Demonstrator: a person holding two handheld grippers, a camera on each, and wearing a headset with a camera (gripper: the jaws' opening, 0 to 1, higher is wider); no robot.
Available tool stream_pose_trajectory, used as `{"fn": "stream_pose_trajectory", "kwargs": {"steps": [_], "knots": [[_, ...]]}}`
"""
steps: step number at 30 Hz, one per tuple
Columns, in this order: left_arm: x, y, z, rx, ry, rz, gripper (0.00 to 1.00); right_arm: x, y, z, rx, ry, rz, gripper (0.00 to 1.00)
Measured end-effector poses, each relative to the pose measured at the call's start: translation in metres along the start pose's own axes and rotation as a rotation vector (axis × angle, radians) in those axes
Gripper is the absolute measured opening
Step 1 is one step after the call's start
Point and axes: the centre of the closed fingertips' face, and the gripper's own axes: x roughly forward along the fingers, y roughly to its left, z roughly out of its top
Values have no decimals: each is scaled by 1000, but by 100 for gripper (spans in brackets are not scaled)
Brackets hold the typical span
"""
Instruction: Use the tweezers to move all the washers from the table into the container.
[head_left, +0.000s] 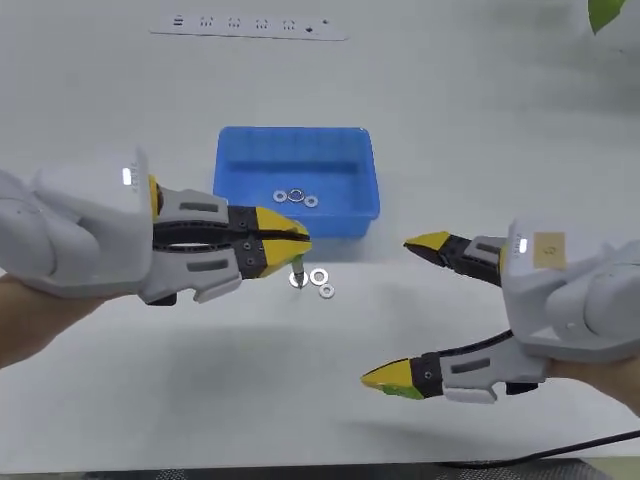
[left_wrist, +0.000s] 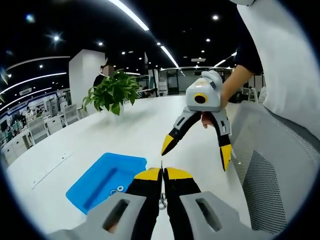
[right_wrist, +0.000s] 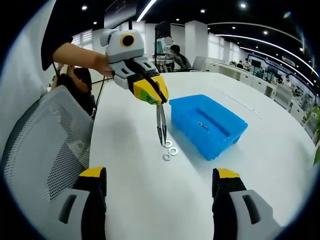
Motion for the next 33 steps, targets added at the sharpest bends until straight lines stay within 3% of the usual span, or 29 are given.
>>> {"fn": "stream_pose_trajectory", "kwargs": {"steps": [8,23,29,33], "knots": [[3,1,-2,-3,-1,4,5,2,1,-1,5,12,10,96],[1,5,-3,4,3,24,5,3,9,-1,21,11,37,95],[0,8,-1,5,-5,34,6,4,12,-2,79,12,56,100],[0,7,-5,6,8,27,6,6,14,0,74,2,59,100]]}}
